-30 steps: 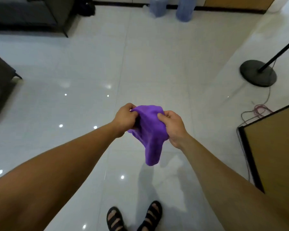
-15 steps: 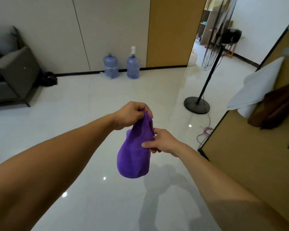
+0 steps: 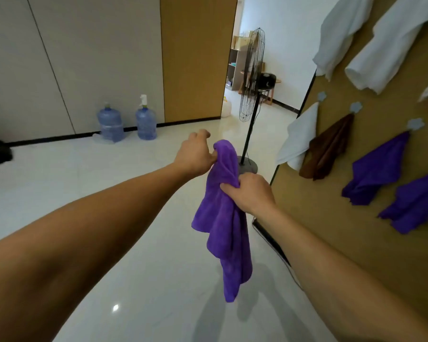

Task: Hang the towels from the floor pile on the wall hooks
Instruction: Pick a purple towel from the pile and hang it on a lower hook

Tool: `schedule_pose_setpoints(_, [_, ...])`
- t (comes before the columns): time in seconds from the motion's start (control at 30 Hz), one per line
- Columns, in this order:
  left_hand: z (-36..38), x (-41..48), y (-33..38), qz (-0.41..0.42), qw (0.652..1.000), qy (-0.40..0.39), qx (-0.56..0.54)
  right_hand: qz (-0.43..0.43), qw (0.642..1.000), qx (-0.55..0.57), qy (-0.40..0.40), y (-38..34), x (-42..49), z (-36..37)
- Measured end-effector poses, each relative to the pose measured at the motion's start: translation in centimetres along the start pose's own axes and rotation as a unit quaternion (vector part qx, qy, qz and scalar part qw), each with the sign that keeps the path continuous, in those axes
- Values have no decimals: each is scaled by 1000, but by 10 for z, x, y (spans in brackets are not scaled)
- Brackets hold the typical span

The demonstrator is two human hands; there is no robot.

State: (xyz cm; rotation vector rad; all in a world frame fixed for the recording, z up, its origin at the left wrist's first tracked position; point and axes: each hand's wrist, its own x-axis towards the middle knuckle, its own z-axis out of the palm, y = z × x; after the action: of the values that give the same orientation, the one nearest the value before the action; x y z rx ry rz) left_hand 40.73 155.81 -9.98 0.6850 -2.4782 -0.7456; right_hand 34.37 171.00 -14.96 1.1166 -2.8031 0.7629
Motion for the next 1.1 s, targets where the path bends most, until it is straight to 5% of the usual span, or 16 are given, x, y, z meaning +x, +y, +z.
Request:
schedule_pose_setpoints(0.07, [3, -12, 2, -105, 988, -108, 13, 86, 985, 144, 42, 6, -5, -16])
schedule_pose_setpoints(0.2, [13, -49, -8, -236, 878, -414, -45, 212, 865, 446, 90, 20, -14, -41])
schedule_pose_setpoints(0.47, [48, -77, -3, -240, 727, -633, -117, 225, 825, 479, 198, 52, -65, -71])
schedule_pose_setpoints(0.53, [58, -85, 11, -234, 706, -631, -219, 237, 809, 484, 237, 61, -78, -85])
schedule_pose_setpoints(0.67, [78, -93, 63, -184, 742, -477, -434, 261, 786, 482, 285, 89, -111, -116])
schedule_pose_setpoints(0.83, [106, -116, 131, -153, 780, -544, -270, 257, 711, 555, 347, 129, -157, -160])
schedule_pose_setpoints(1.1, [173, -203, 241, -141, 675, -663, -291, 279, 700, 502, 424, 192, -224, -231])
